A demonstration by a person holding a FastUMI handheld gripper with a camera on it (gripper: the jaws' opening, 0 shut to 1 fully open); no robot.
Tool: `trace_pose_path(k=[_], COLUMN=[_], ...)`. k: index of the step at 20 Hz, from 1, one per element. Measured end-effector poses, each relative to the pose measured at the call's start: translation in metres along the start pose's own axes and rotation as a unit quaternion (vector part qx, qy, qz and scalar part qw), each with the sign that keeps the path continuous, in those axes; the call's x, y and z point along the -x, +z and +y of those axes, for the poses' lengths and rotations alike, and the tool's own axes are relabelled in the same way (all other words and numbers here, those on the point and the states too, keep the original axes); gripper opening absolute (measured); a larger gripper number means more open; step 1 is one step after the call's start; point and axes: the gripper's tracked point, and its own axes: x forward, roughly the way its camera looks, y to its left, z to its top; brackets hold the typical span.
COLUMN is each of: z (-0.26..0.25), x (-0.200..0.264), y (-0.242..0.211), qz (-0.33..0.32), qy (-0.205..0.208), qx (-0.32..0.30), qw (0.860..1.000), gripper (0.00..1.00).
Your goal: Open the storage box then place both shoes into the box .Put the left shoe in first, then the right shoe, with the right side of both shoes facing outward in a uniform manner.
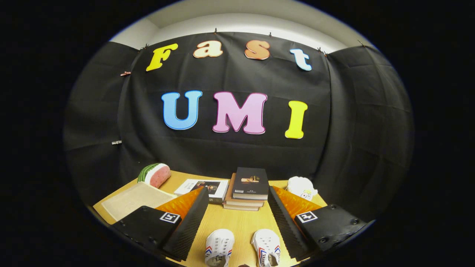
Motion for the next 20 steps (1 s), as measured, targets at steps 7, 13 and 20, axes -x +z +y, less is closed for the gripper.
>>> trace_pose_path(k=[7,13,20], z=[0.041,0.107,0.189], x=[-0.016,-0.011,0.007], y=[-0.042,-0.093,-0.160], qz=[0.093,0.211,0.359], qy=[0.090,0.199,0.293], qx=[-0.085,-0.177,-0.261], qw=[0.988,0.940,0.847], gripper=[0.98,0.98,0.98])
